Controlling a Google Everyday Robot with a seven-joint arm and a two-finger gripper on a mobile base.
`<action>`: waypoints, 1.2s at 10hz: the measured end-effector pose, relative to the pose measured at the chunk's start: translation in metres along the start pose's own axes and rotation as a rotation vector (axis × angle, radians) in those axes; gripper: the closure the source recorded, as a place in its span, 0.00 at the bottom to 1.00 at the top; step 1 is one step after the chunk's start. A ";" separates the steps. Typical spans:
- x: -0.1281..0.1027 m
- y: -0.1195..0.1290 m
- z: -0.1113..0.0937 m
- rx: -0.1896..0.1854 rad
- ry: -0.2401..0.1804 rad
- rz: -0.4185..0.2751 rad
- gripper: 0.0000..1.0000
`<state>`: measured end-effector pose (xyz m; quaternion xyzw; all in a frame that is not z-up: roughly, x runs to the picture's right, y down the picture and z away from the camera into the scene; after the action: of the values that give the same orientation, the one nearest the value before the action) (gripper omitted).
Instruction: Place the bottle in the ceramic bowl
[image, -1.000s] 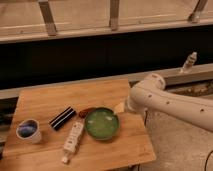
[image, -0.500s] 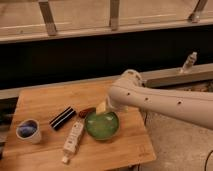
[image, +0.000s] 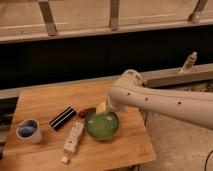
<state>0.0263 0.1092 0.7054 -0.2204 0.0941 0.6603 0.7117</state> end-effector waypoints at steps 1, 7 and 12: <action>0.001 0.001 0.000 0.010 0.000 -0.014 0.20; 0.020 0.137 0.028 0.060 0.006 -0.222 0.20; 0.026 0.161 0.035 0.067 0.013 -0.231 0.20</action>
<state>-0.1346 0.1529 0.6946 -0.2102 0.0948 0.5690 0.7893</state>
